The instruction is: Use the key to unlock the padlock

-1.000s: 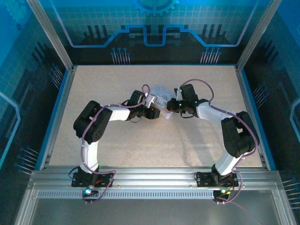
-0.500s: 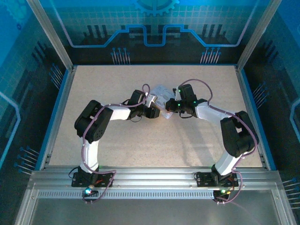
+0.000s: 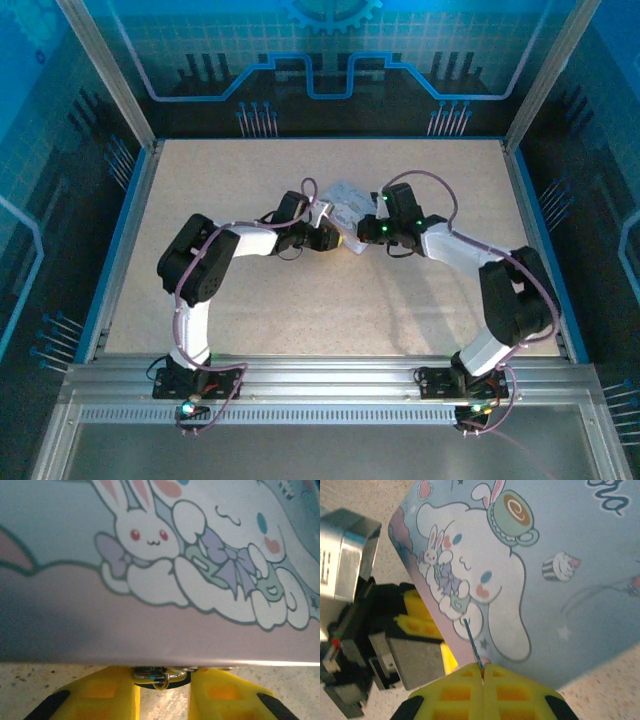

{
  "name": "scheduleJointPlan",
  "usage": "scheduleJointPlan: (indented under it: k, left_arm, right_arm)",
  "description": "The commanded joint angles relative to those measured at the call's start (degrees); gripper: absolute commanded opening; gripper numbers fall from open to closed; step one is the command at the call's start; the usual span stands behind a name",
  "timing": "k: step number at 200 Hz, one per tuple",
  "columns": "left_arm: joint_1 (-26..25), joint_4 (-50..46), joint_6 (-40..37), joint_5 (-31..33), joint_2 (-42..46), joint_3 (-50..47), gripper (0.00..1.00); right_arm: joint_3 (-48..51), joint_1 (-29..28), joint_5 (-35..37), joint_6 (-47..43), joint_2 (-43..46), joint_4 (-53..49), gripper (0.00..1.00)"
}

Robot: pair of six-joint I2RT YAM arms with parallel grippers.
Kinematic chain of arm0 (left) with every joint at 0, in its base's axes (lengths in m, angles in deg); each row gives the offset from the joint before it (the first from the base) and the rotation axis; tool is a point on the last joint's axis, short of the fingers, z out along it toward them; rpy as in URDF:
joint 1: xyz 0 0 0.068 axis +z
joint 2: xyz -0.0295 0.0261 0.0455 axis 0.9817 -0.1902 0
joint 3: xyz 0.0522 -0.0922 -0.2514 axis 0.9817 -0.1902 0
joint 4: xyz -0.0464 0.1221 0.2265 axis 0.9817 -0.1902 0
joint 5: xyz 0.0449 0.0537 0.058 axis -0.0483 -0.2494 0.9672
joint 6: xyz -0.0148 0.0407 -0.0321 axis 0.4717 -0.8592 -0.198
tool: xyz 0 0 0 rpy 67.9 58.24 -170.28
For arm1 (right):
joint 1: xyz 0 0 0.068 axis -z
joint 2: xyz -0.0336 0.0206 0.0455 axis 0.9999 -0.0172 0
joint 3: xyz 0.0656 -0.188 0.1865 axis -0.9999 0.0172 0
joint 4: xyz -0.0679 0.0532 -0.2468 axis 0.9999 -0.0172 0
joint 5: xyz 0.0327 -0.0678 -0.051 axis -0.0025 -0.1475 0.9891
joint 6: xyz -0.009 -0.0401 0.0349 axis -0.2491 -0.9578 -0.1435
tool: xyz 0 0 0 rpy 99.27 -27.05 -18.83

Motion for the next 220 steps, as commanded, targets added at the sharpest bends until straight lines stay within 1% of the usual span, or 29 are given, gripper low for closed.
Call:
scheduleJointPlan:
  k: [1, 21, 34, 61, 101, 134, 166, 194, 220]
  left_arm:
    - [-0.84, 0.15, 2.89, -2.72, 5.76, -1.18, 0.26]
    - [-1.87, -0.72, 4.02, -2.57, 7.74, -2.43, 0.26]
    - [-2.82, -1.42, 4.21, -1.96, 9.07, -3.18, 0.26]
    - [-4.08, -2.91, 4.18, -0.66, 10.81, -4.02, 0.26]
    - [-4.48, -3.50, 4.46, -0.14, 11.39, -4.25, 0.26]
    - [-4.50, -3.99, 5.41, 0.05, 11.94, -4.38, 0.26]
    - [-4.98, -5.18, 7.89, 0.46, 12.86, -4.21, 0.26]
    - [-5.13, -7.07, 12.58, 1.27, 12.98, -3.51, 0.26]
    - [-5.12, -6.72, 15.91, 1.18, 13.03, -3.46, 0.25]
  right_arm:
    - [2.19, -0.64, 1.83, -5.06, 5.92, -2.76, 0.00]
    - [4.92, -0.89, 0.13, -6.96, 9.82, -2.62, 0.00]
    - [8.66, -1.49, -0.93, -7.75, 11.92, -1.73, 0.00]
    - [12.26, -2.72, -1.71, -8.08, 14.33, 0.15, 0.00]
    - [12.27, -2.62, 0.76, -9.10, 12.51, 0.24, 0.00]
    - [10.25, -1.12, 2.55, -11.50, 9.44, 0.94, 0.00]
    - [9.40, 0.26, 2.44, -14.21, 7.51, 2.62, 0.00]
    - [12.89, 0.04, 1.02, -14.91, 10.76, 5.61, 0.00]
    - [18.03, -0.97, 0.88, -14.80, 14.60, 7.16, 0.00]
